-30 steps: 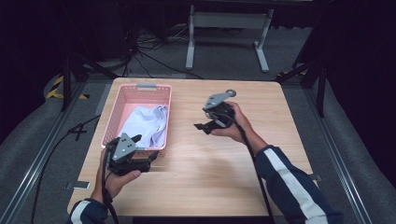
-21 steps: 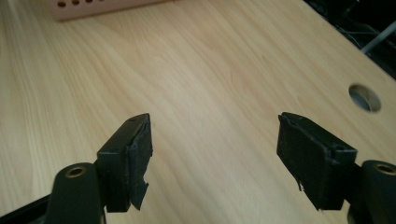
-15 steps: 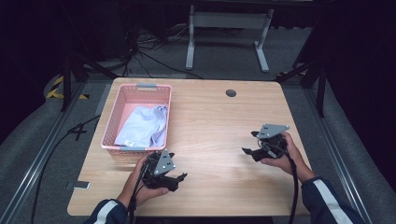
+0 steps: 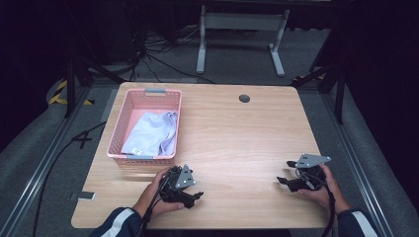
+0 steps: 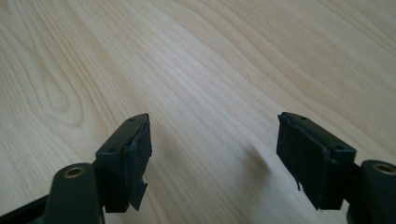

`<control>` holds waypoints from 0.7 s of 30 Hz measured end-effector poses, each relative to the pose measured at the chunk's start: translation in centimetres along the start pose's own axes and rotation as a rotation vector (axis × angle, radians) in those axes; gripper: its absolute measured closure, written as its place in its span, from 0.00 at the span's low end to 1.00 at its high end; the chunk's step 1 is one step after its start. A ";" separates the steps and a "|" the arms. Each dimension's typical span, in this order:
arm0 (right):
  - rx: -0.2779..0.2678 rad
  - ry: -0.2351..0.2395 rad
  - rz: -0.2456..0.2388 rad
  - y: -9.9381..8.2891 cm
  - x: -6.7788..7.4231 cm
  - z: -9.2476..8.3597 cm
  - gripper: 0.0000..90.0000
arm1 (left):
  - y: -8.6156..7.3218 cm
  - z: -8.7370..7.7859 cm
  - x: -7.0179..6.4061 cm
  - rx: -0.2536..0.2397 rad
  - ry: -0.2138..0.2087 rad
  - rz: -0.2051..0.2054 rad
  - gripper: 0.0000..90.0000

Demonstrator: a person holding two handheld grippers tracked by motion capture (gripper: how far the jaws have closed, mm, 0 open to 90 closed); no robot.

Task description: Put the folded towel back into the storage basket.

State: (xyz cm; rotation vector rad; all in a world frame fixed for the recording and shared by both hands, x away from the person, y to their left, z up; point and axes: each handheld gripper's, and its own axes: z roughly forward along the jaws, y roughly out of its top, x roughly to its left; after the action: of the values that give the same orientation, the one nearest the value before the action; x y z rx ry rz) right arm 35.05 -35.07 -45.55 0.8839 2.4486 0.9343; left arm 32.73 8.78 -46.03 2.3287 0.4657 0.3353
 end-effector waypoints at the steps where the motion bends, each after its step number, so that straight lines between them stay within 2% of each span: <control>1: 0.002 0.005 0.019 -0.3 0.0 -0.1 0.30 | 0.0 0.3 0.0 0.007 -0.012 -0.005 0.24; 2: -0.013 0.028 0.070 -1.3 -0.3 -0.5 0.29 | -0.1 0.8 0.1 0.015 -0.003 -0.026 0.23; 4: -0.019 0.019 0.083 -1.7 -0.4 -0.7 0.29 | -0.1 1.0 0.2 0.026 -0.005 -0.014 0.23; 6: -0.048 0.027 0.111 -2.5 -0.6 -1.0 0.29 | -0.3 1.5 0.2 0.017 -0.017 -0.035 0.21; 8: -0.059 0.006 0.129 -3.0 -0.6 -1.3 0.28 | -0.2 1.8 0.1 -0.002 -0.019 -0.055 0.21; 9: -0.062 0.001 0.133 -3.2 -0.6 -1.4 0.28 | -0.3 1.9 0.2 -0.009 -0.022 -0.066 0.19; 10: -0.057 -0.012 0.132 -3.2 -0.6 -1.4 0.26 | -0.3 2.1 0.2 -0.016 -0.031 -0.093 0.18; 12: -0.058 -0.017 0.133 -3.3 -0.5 -1.4 0.26 | -0.3 2.2 0.5 -0.007 -0.042 -0.115 0.17; 21: -0.051 -0.014 0.132 -3.2 -0.7 -1.3 0.22 | -0.2 2.4 0.7 0.001 -0.046 -0.104 0.13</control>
State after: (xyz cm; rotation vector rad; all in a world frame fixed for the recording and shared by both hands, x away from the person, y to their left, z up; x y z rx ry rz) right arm 33.52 -38.04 -46.75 1.0412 2.3676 1.0271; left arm 34.22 7.75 -47.76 2.2978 0.5614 0.2310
